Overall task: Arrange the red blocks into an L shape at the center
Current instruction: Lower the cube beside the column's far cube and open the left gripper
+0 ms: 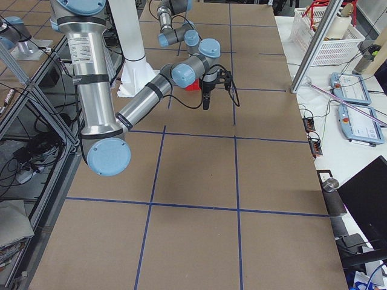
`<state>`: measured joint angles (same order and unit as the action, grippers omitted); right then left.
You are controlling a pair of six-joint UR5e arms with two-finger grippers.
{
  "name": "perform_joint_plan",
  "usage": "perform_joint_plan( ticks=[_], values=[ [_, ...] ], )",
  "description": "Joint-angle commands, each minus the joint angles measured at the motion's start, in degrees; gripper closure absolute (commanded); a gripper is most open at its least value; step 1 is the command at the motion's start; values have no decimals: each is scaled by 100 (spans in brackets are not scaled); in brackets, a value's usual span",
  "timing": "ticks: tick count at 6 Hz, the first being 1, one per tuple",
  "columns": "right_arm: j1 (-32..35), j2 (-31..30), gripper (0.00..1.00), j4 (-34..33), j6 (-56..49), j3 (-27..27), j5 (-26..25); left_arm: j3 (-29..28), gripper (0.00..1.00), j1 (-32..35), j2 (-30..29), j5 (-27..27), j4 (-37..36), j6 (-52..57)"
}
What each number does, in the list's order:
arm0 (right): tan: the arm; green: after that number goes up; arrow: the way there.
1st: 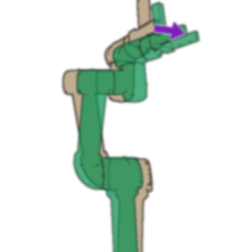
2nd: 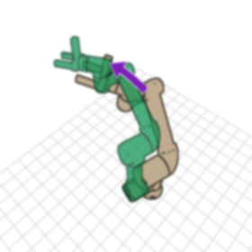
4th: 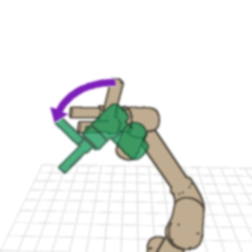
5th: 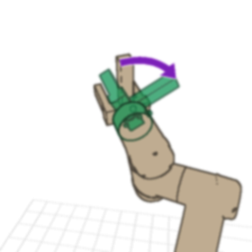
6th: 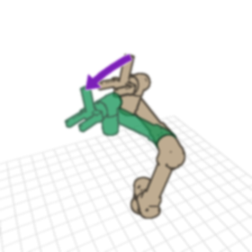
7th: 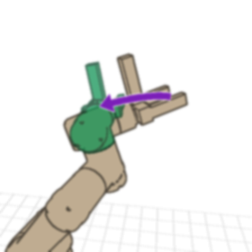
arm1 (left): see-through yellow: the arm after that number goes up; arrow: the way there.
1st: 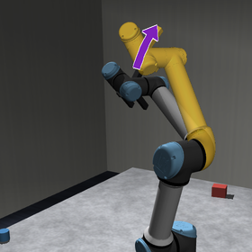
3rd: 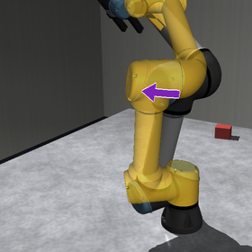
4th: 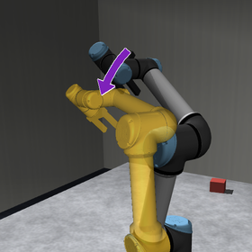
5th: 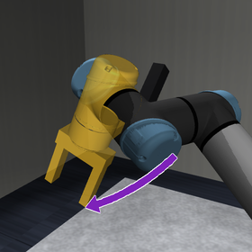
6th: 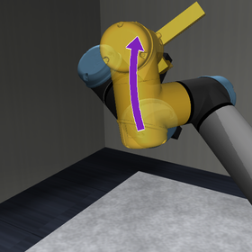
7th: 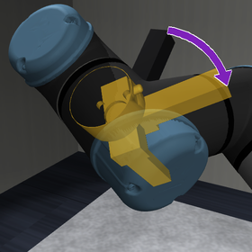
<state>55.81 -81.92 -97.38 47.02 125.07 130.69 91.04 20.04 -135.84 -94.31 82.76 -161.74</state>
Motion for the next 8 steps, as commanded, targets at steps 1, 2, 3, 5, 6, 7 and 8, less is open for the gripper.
perform_joint_plan(
  ticks=[1, 2, 3, 5, 6, 7, 8],
  values=[
    [0, 0, 0, 0, 0, 9, 0, -7, 96, 0, -13, -8, 20, -7],
    [0, 0, 0, 0, 0, 0, 0, -7, 94, 0, -13, -8, 38, 2],
    [0, 0, 0, 0, 0, 0, 0, -7, 92, 0, -13, -8, 38, 2],
    [0, 0, 0, 0, 0, 0, 0, -7, 86, 0, -22, -17, 47, 11],
    [0, 0, 0, 0, 0, -8, 0, -7, 84, 0, -22, -17, 47, 11],
    [0, 0, 0, 0, 0, -9, 0, -7, 73, -9, -22, -17, 64, 45],
    [0, 0, 0, 0, 0, -9, 0, -16, 28, -35, -13, -8, 99, 72]
  ],
)
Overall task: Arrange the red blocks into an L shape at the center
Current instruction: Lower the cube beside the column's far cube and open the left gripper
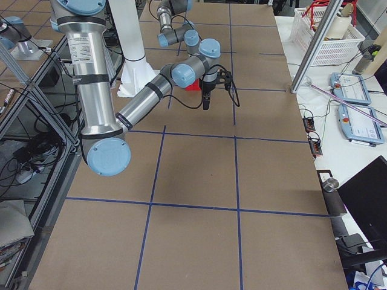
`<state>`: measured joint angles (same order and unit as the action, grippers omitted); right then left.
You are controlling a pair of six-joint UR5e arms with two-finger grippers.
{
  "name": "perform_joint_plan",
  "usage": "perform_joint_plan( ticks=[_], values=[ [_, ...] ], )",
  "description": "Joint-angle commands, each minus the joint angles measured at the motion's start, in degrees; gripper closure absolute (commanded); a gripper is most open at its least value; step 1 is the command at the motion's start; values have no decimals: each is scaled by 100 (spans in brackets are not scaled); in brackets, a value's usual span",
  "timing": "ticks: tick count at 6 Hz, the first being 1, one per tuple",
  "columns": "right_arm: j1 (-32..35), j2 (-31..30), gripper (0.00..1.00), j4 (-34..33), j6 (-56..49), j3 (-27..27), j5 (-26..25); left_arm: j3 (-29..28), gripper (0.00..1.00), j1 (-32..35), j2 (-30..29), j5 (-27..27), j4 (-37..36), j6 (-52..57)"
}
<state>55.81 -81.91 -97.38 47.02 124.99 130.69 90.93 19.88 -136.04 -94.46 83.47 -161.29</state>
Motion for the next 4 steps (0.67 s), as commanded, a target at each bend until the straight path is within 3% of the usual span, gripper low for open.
perform_joint_plan(
  ticks=[1, 4],
  values=[
    [0, 0, 0, 0, -9, -1, 0, 3, 0, -54, 7, 7, 29, 44],
    [9, 0, 0, 0, 0, 17, 0, 239, 0, -11, 7, -2, -67, 167]
  ],
)
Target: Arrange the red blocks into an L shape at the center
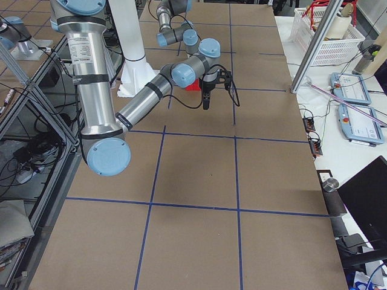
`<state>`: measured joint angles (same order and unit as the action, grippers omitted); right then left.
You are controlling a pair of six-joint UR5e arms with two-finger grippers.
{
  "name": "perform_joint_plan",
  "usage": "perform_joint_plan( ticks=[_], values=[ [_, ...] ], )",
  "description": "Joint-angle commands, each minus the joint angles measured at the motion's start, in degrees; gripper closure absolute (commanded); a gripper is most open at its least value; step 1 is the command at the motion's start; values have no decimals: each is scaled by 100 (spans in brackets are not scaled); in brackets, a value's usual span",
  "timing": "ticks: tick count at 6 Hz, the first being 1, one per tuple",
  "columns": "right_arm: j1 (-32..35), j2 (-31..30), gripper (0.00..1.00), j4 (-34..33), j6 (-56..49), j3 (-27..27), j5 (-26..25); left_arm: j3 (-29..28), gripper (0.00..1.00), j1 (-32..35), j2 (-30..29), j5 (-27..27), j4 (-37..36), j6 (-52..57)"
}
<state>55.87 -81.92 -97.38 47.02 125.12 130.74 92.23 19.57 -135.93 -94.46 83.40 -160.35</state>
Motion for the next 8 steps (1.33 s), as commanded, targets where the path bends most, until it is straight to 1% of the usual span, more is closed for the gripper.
perform_joint_plan(
  ticks=[1, 2, 3, 4, 5, 6, 7, 8],
  values=[
    [3, 0, 0, 0, 1, 12, -4, 424, 0, 134, 22, -11, -253, 370],
    [11, 0, 0, 0, 1, 21, -4, 679, 0, 292, 66, -20, -411, 886],
    [20, -17, 0, 0, 1, 91, 5, 1065, 0, 363, 432, -107, -413, 1692],
    [29, -43, 0, 0, 1, 91, -4, 1634, 0, 529, 836, -195, -413, 2509],
    [29, -183, 0, 0, -17, 152, -4, 2040, 0, 705, 1205, -439, -395, 3388],
    [142, -289, 0, 0, -78, 162, -4, 2453, 0, 933, 1705, -703, -369, 4545],
    [256, -316, 0, 0, -79, 162, -4, 2797, 0, 1092, 2380, -853, -291, 5844],
    [371, -403, 0, 0, -87, 153, -4, 2948, 0, 1259, 2778, -872, -255, 7145]
  ],
)
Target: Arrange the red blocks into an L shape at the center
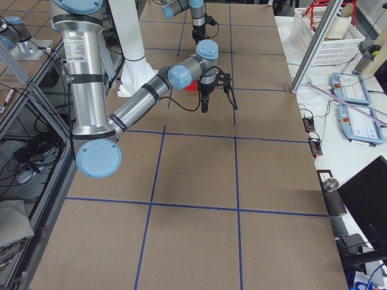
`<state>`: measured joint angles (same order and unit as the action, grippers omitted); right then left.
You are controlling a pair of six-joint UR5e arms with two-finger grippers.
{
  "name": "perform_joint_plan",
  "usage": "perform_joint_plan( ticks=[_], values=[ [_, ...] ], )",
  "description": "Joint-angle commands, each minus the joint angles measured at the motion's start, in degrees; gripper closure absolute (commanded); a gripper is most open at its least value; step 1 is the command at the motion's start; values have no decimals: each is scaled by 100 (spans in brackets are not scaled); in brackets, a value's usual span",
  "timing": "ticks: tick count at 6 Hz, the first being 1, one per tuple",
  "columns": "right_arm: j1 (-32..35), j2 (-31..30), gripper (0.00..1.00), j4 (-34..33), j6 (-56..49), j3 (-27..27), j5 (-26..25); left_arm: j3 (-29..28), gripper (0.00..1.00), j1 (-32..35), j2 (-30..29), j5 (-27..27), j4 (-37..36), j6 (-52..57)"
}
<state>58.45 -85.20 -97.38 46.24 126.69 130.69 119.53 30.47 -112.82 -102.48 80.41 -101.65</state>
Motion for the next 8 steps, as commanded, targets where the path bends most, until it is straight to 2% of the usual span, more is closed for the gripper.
perform_joint_plan(
  ticks=[1, 3, 4, 5, 6, 7, 8],
  values=[
    [192, -207, 0, 0, -132, -56, -9, 229, 0, 622, 750, -592, 89, 2393],
    [587, -217, 0, -9, -1174, -581, 0, 28, 0, 2087, 1060, -1254, 80, 5273],
    [606, -260, 0, -9, -1275, -662, 17, -278, 0, 2878, 1026, -1283, 89, 6392],
    [676, -269, 0, -17, -1293, -663, 44, -385, 0, 3373, 1025, -1405, 63, 6847],
    [833, -313, 0, -17, -1320, -663, 79, -386, 0, 3456, 1278, -2198, 45, 7635],
    [956, -322, 0, -17, -1311, -672, 44, -778, 0, 4083, 1446, -2658, 19, 8834],
    [1227, -305, 0, -70, -1328, -750, 87, -1478, 0, 4768, 1421, -2698, 27, 9830]
  ],
)
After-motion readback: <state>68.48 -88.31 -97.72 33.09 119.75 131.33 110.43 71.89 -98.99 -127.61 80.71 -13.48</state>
